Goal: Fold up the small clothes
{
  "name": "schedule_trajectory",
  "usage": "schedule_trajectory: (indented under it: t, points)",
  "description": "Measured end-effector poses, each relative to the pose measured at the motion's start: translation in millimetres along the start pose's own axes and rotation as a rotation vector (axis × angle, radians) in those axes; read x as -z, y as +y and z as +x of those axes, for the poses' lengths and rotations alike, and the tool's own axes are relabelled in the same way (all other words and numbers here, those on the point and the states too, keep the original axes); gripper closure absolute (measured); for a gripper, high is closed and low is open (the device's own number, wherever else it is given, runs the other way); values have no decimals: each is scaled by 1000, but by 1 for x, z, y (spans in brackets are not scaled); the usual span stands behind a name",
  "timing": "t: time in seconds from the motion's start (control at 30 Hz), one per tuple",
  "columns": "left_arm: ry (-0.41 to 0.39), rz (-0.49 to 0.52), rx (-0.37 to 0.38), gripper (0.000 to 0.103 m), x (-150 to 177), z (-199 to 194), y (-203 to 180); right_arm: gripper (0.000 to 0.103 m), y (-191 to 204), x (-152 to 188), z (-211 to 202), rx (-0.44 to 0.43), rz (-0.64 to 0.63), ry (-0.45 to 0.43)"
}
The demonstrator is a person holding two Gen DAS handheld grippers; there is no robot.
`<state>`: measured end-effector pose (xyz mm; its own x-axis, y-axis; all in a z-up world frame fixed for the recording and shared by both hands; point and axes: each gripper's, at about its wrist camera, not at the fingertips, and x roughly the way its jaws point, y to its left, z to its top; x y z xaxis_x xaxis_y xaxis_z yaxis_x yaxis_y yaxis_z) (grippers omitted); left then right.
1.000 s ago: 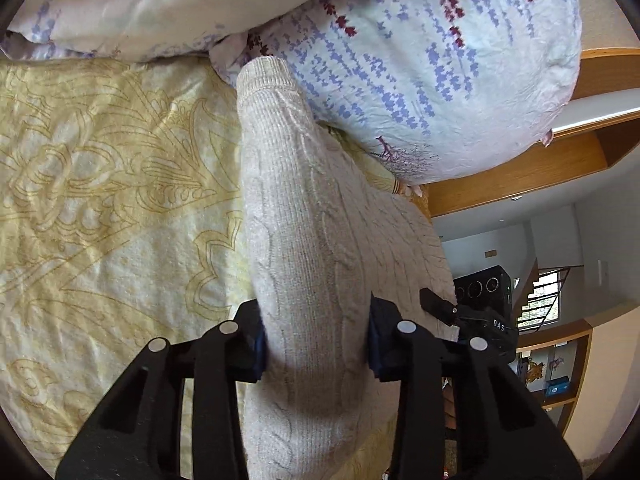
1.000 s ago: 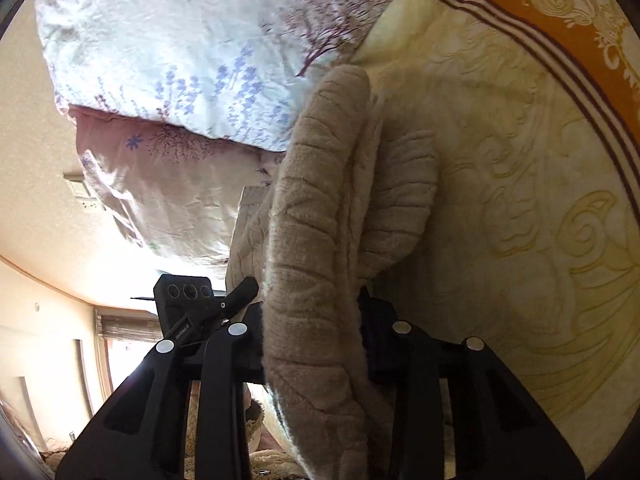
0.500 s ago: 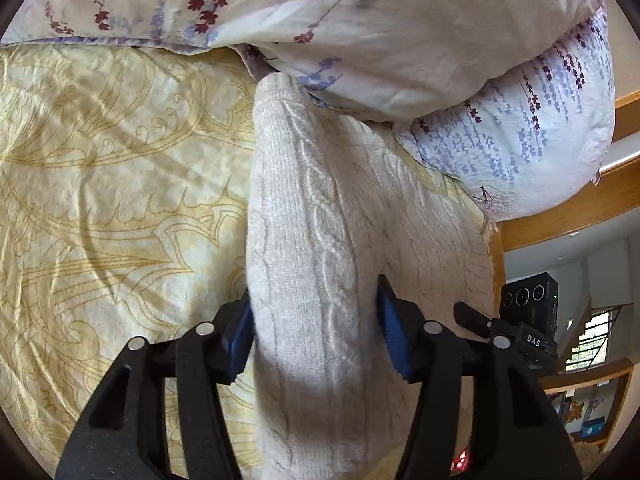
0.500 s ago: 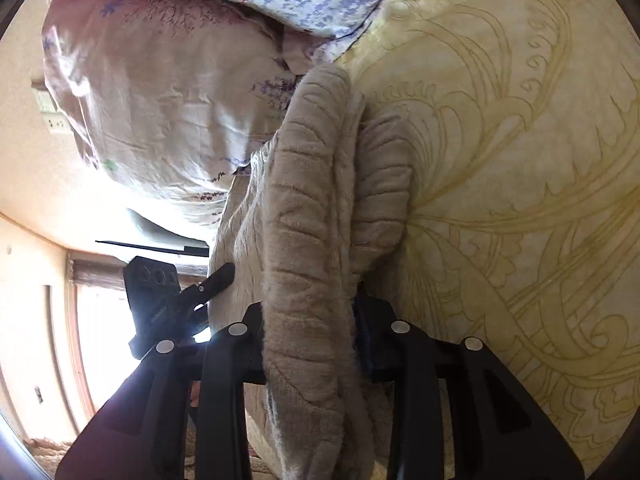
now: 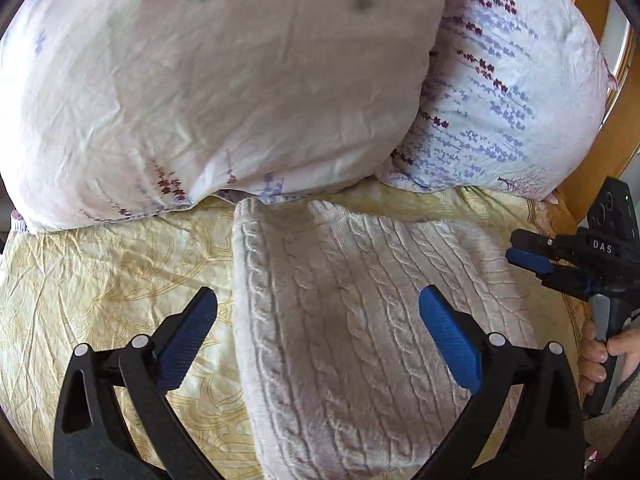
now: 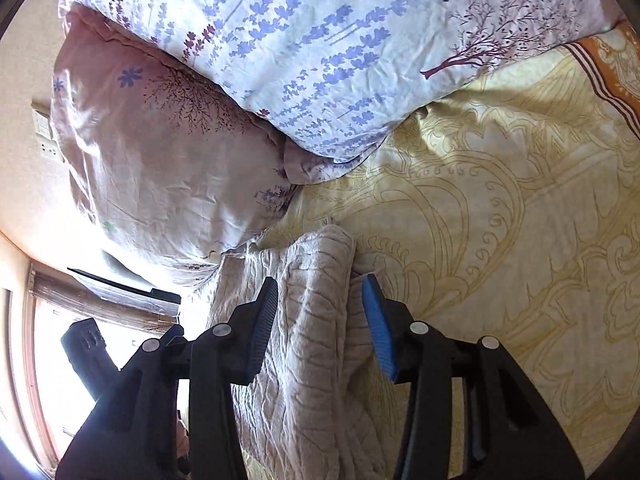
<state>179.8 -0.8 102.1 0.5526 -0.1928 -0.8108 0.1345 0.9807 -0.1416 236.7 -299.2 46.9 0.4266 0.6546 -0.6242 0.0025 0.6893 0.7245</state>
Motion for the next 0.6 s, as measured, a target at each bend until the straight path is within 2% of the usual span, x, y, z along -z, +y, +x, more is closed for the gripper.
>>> schedule_trajectory:
  t: [0.17,0.2,0.23,0.33,0.6]
  points:
    - [81,46,-54,2,1,26,-18,57,-1,5,17,25,-15,67]
    - [92,48,-63,2,4,28,-18,63,-1,6,20,31,-21,79]
    - [106,49,-67,2,5,34,-19,76,-1,7,22,34,-27,89]
    - [126,52,-84,2,7,42,-19,89,0,9,23,57,-38,85]
    - [182,26,-50,2,5,62,-14,91,-10,2,35,115,6,88]
